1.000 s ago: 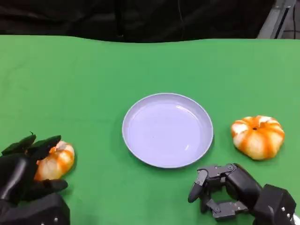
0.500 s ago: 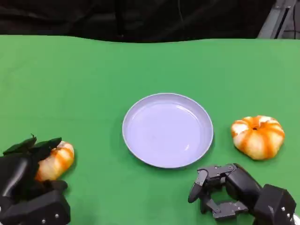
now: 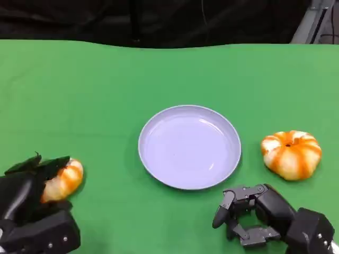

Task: Grasp the bread from the table and place it into the plate.

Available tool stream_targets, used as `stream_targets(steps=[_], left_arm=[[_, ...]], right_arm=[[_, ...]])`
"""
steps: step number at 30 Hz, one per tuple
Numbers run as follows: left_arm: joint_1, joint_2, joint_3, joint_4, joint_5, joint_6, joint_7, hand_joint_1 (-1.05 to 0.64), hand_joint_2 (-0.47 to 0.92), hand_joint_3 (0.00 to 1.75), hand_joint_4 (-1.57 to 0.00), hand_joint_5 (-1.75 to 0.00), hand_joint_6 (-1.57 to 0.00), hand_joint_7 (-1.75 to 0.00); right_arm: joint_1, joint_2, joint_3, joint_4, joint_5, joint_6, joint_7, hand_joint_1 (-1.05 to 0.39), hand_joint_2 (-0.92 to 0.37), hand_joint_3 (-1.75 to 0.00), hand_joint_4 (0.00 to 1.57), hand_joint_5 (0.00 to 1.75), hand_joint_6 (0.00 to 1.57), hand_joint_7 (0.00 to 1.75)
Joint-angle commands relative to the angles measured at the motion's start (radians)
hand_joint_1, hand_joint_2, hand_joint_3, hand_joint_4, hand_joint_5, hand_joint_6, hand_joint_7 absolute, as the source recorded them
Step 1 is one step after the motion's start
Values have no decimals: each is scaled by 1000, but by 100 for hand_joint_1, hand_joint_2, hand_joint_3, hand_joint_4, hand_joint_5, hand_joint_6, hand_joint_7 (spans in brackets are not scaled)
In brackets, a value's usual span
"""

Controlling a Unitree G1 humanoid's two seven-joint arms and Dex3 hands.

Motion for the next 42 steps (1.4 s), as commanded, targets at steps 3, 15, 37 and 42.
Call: stream_targets(steps=[3, 15, 37, 42], left_arm=[[2, 21, -6, 7, -28, 11, -71, -2, 83, 1, -47, 0, -55, 0], [4, 12, -5, -15, -19, 70, -35, -2, 85, 0, -66, -64, -95, -5], [41, -5, 16, -100, -35, 47, 89, -4, 81, 0, -62, -175, -59, -154], [66, 2, 18, -166, -11, 55, 145, -4, 81, 0, -61, -174, -62, -147]], right_arm=[[2, -12, -2, -4, 9, 1, 1, 22, -58, -108, 98, 135, 100, 96], [0, -11, 0, -3, 3, 3, -8, 20, -57, -109, 98, 135, 99, 97], [-4, -11, 0, 1, 3, -2, -7, 22, -57, -108, 99, 134, 99, 96], [-5, -10, 0, -1, 4, 8, -6, 22, -58, -107, 98, 133, 99, 96]])
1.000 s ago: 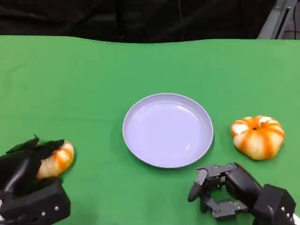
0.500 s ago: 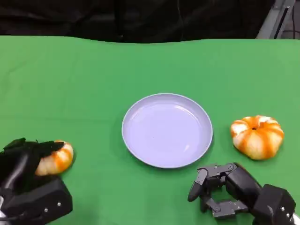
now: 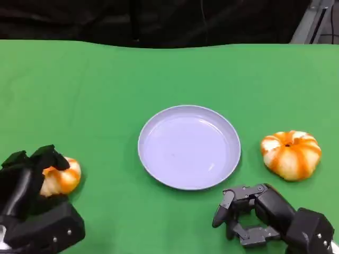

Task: Grasp the bread from the table and place it into the plate.

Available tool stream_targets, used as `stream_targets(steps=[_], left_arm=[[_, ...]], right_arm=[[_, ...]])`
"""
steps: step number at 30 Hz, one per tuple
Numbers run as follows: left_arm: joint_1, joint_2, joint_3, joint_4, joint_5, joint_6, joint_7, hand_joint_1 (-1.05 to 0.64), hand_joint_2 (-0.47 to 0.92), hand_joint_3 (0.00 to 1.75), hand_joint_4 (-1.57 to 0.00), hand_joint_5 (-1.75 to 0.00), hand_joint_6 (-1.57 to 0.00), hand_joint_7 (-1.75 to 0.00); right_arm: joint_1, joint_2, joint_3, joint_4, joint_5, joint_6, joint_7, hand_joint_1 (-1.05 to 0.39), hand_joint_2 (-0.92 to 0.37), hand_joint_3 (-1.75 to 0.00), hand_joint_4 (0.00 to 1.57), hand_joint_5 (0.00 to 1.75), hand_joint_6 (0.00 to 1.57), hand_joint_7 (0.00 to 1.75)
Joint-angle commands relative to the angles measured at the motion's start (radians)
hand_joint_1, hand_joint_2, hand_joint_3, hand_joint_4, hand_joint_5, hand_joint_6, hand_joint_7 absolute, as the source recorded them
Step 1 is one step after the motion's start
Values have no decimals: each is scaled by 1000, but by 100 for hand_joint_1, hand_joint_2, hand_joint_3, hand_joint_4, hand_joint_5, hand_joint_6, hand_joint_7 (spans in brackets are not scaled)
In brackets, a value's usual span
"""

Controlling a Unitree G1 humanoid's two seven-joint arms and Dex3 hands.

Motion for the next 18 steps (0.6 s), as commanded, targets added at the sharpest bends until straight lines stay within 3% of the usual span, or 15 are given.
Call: stream_targets(steps=[1, 10, 18], left_arm=[[25, 17, 2, -53, 27, 6, 49, -4, 81, 0, -61, -174, -62, -146], [73, 38, 15, -179, 68, -3, 107, -2, 81, 0, -61, -175, -59, -151], [102, 58, 24, -270, 95, -16, 129, -3, 80, 0, -64, -171, -65, -141]], right_arm=[[-4, -10, 0, 0, 6, 9, -2, 22, -58, -107, 98, 133, 99, 96], [-11, -9, 0, 7, 3, 4, -6, 21, -57, -109, 99, 133, 100, 96], [-12, -5, 1, 8, 2, 1, -7, 21, -56, -109, 99, 134, 100, 97]])
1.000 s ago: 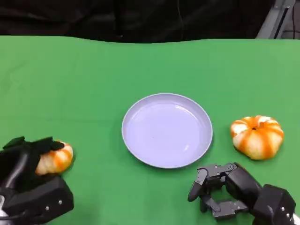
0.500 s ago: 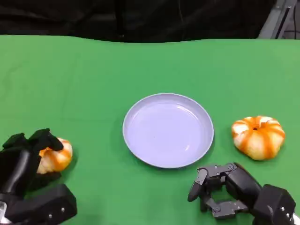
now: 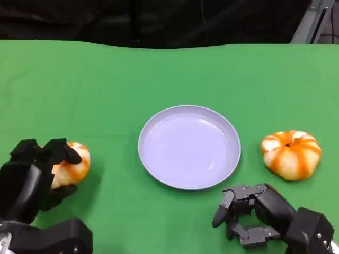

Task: Grasp the bread from the table and place it into the plate.

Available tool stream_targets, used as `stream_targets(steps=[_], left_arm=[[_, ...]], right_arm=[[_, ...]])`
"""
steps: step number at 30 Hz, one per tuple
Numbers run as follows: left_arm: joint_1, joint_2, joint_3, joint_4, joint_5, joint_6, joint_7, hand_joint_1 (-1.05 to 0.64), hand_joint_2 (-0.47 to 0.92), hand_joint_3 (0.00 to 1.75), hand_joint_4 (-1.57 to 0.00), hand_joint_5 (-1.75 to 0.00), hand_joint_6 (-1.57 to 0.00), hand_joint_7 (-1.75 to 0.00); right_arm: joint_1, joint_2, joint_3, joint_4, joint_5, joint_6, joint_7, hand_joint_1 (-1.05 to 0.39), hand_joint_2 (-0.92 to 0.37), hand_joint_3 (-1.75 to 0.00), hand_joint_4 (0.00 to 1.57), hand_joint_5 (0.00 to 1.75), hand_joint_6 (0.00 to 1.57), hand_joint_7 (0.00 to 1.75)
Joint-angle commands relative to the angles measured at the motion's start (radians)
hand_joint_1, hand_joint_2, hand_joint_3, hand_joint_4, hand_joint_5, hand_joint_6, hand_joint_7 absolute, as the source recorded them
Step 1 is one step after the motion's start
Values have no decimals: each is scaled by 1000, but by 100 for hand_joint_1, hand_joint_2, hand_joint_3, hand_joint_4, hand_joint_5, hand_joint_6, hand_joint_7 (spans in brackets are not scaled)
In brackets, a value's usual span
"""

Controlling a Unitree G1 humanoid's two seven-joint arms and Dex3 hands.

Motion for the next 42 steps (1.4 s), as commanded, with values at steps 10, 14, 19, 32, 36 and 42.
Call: stream_targets(steps=[10, 14, 19, 32, 36, 42], left_arm=[[17, 31, 11, -113, 41, 1, -1, -3, 80, 0, -62, -172, -66, -139], [8, 28, 7, -119, 61, -8, 10, -3, 80, 0, -62, -173, -66, -138], [-8, 21, -2, -136, 90, -5, 11, -2, 81, 0, -61, -175, -61, -149], [-59, -6, -35, -139, 133, -9, 17, -7, 80, 0, -68, -171, -69, -140], [-71, -9, -41, -137, 138, -15, 24, -7, 80, 0, -68, -172, -69, -140], [-104, -20, -52, -137, 149, -27, 29, -10, 82, 1, -66, -175, -61, -153]], right_arm=[[-13, -8, 8, 6, -12, -6, -29, 21, -56, -110, 99, 133, 99, 96], [-14, -5, 6, 8, -5, -3, -23, 20, -56, -109, 98, 133, 99, 97], [-15, -4, 5, 8, -3, 1, -21, 19, -56, -109, 99, 133, 99, 96], [-13, -3, 4, 7, -1, -1, -17, 20, -55, -109, 99, 132, 100, 96], [-12, -4, 5, 6, -4, -1, -20, 20, -56, -109, 99, 133, 100, 95], [-15, -7, 8, 7, -14, -5, -30, 20, -56, -108, 99, 133, 100, 96]])
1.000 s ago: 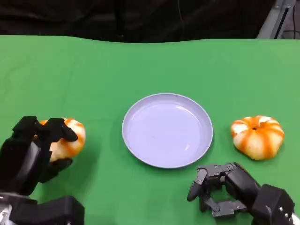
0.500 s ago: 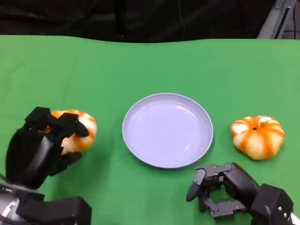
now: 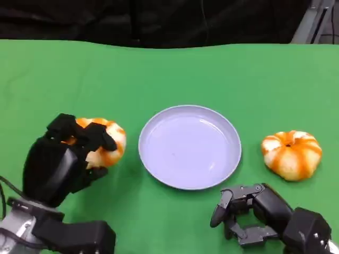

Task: Grasp the bread from the table and place it into the plate.

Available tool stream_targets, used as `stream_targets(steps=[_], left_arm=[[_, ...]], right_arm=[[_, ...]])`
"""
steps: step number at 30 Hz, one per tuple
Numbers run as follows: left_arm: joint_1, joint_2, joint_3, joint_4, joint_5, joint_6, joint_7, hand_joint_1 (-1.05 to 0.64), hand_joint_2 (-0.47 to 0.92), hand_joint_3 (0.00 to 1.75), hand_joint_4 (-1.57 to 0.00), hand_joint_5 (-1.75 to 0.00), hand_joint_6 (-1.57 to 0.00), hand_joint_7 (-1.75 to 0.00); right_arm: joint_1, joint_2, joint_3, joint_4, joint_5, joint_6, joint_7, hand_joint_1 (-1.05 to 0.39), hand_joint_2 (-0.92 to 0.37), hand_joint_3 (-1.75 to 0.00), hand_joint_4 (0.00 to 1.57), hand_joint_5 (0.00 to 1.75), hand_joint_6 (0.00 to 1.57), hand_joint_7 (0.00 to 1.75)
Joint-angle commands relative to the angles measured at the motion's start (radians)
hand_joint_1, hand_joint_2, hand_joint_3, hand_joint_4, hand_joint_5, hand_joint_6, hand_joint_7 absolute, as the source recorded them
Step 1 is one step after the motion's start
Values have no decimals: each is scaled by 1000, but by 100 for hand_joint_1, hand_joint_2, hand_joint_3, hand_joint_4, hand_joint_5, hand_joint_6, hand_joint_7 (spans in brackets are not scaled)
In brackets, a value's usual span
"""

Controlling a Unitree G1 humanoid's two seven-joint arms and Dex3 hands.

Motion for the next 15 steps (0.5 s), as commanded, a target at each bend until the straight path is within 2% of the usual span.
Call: stream_targets(steps=[1, 15], left_arm=[[-40, 4, -3, 4, 12, -8, 22, -10, 82, 1, -66, -175, -61, -153], [-76, 11, -7, -43, 18, -26, 3, -7, 81, 0, -65, -175, -57, -158]], right_arm=[[-10, -11, 0, 5, 0, -7, -11, 19, -56, -108, 99, 133, 100, 96], [-10, -8, 1, 8, -1, 0, -17, 20, -56, -109, 99, 131, 100, 96]])
